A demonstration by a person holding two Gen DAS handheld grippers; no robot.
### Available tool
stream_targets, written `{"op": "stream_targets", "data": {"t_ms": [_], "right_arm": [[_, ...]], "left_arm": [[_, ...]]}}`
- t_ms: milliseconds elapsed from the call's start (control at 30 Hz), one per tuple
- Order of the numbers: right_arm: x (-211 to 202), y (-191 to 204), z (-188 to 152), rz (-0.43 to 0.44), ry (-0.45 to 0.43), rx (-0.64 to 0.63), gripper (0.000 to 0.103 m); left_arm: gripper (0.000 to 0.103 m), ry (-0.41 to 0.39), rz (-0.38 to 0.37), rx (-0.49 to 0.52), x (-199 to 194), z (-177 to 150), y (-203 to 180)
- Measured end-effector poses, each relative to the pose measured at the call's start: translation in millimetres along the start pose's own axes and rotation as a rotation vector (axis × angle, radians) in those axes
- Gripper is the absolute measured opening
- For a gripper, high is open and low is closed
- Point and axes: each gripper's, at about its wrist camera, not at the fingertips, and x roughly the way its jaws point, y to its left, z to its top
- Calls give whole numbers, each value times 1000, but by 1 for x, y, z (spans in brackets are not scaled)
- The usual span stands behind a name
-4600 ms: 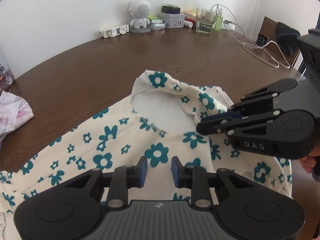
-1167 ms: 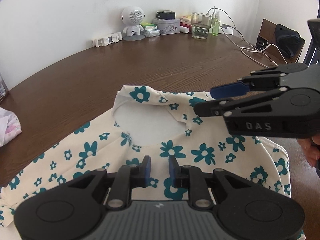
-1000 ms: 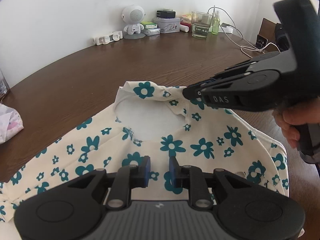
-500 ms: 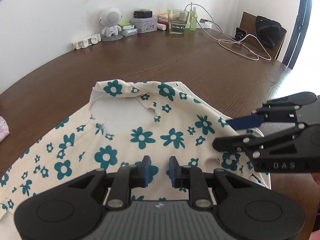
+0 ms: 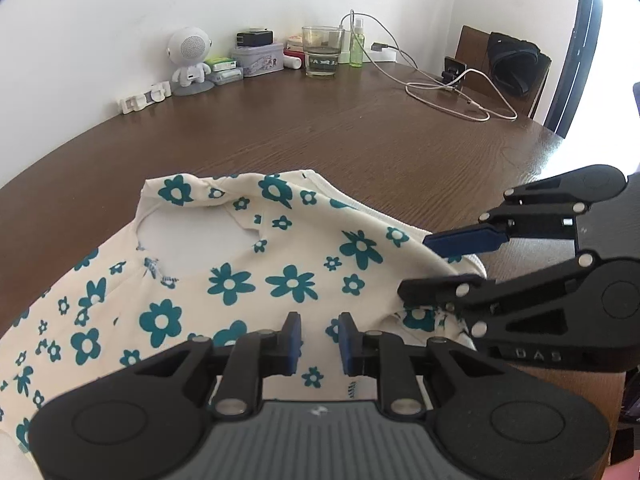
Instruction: Fold clothes
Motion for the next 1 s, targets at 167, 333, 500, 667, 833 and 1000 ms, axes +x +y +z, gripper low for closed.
{"op": "stream_targets", "data": {"t_ms": [167, 333, 500, 667, 833, 1000], "right_arm": [[5, -6, -9, 15, 2, 26, 11], [-8, -9, -3, 43, -30, 57, 8], [-20, -10, -9, 96, -36, 98, 10], [-14, -15, -20, 93, -30, 156, 10], [-41, -16, -24, 106, -94, 182, 18], [-57, -9, -35, 120, -103, 198, 24]], "left_arm": [[18, -15, -10, 17, -3, 4, -6], [19, -2, 18, 39, 10, 1, -8], [18, 1, -5, 1, 2, 2, -1], [18, -17, -13, 5, -26, -2, 5], [18, 26, -14, 1, -39, -19, 15], [20, 40, 5, 20, -28, -34, 12]]}}
